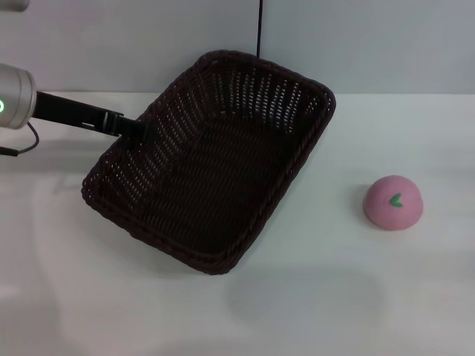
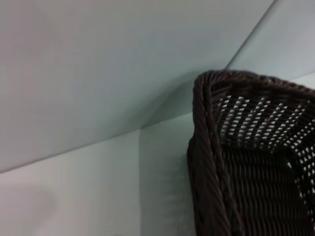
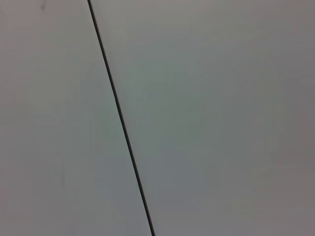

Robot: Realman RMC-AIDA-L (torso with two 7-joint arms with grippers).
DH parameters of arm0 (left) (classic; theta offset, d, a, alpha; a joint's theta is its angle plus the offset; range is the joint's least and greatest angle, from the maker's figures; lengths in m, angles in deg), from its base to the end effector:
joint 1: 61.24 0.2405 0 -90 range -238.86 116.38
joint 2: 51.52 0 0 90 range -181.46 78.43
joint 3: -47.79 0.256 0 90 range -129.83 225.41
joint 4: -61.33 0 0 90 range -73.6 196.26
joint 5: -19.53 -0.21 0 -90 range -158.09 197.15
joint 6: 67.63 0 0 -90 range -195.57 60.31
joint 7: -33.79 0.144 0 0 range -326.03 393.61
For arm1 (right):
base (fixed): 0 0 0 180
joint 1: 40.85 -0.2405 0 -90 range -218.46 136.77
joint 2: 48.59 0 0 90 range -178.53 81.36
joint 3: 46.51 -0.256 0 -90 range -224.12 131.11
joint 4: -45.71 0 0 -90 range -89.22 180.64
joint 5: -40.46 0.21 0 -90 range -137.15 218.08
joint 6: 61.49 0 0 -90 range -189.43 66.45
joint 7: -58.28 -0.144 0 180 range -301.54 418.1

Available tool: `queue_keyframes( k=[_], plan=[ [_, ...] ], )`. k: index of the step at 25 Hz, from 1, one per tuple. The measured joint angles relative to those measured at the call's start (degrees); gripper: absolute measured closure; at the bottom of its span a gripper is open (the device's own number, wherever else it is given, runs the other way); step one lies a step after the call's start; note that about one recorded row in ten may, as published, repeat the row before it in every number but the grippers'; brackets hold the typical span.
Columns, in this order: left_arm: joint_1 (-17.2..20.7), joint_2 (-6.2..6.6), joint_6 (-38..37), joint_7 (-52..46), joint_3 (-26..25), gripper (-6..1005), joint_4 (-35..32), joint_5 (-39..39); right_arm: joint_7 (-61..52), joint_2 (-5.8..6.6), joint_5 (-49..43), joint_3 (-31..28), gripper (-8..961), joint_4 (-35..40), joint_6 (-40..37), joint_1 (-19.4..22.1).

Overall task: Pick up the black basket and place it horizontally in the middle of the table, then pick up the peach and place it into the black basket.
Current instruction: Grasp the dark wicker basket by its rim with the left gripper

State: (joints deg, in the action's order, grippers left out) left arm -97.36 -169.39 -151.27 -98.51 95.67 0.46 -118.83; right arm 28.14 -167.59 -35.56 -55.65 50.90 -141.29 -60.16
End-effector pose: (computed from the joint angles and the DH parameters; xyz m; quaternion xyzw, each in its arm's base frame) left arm -0.2371 0.3854 0.0495 -0.8738 -0.4425 -0.0404 0.1978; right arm 0.3954 0.2731 0.0711 -0.5222 0.2988 0.3874 0.6985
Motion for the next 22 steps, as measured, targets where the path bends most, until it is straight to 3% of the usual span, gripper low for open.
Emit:
queue_keyframes(
  k=[9, 19, 22],
  plan=[
    [-1.3, -0.07, 2.3, -1.4, 4.7, 414, 2.8, -4.1, 0.0, 0.0, 0.0, 0.0, 441, 0.0, 0.1, -0.2],
    [-1.7, -0.08, 2.5, -2.2, 5.4, 436, 2.5, -4.5, 0.0, 0.0, 0.0, 0.0, 441, 0.0, 0.2, 0.0],
    [-1.7, -0.08, 2.5, -2.2, 5.6, 575, 2.5, -4.5, 0.0, 0.0, 0.0, 0.0, 441, 0.0, 0.6, 0.0]
  ],
)
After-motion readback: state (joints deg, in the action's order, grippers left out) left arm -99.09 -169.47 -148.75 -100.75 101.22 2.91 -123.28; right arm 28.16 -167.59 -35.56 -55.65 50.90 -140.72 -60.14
